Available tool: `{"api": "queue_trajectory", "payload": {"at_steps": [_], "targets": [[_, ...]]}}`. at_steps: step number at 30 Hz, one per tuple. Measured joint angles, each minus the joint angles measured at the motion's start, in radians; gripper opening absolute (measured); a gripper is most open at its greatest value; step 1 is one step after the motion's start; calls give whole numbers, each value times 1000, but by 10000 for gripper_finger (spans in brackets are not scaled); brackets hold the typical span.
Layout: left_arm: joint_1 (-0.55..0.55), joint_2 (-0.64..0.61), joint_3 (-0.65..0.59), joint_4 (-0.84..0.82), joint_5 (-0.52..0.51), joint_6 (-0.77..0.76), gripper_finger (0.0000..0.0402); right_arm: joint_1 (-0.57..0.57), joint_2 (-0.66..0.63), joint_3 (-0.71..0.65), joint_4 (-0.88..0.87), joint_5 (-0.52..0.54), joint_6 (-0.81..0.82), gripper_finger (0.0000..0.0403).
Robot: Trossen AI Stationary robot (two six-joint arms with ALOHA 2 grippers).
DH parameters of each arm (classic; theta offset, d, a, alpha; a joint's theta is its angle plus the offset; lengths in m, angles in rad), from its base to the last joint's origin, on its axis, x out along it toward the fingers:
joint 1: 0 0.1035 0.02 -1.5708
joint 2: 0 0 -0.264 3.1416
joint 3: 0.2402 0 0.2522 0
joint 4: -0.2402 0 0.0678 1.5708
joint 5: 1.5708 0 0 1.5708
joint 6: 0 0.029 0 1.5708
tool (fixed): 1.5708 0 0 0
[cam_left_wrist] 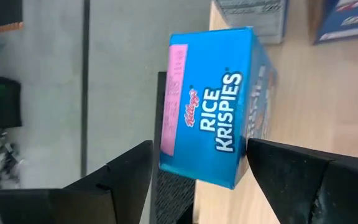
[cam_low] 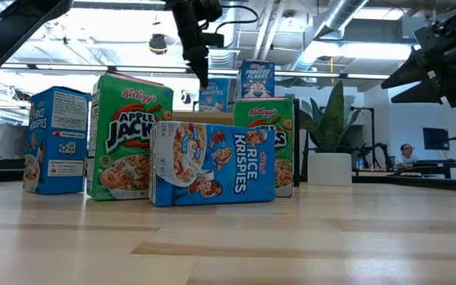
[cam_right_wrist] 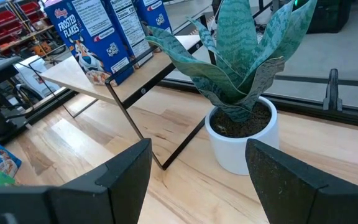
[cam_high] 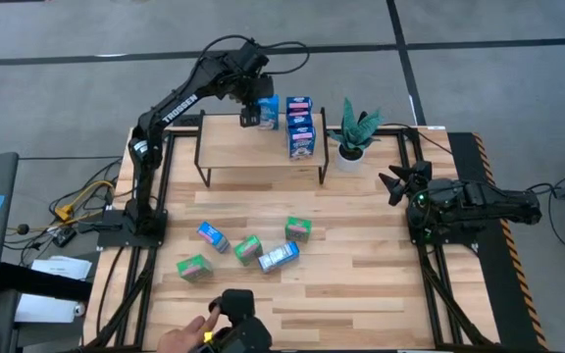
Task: Stack cereal on shelf
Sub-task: Put the top light blue cereal box on the shelf
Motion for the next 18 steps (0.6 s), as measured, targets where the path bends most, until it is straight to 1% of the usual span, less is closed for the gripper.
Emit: {"api": "queue_trajectory", "payload": {"at_steps": [3,13,18], "targets": [[0,0,0,0,-23,2,249,0,0,0,0,0,0,286],[-27,0,0,0,-32,-29,250,0,0,0,0,0,0,286],[-40,-7,17,-19,-22,-35,266,0,0,0,0,0,0,286]]}}
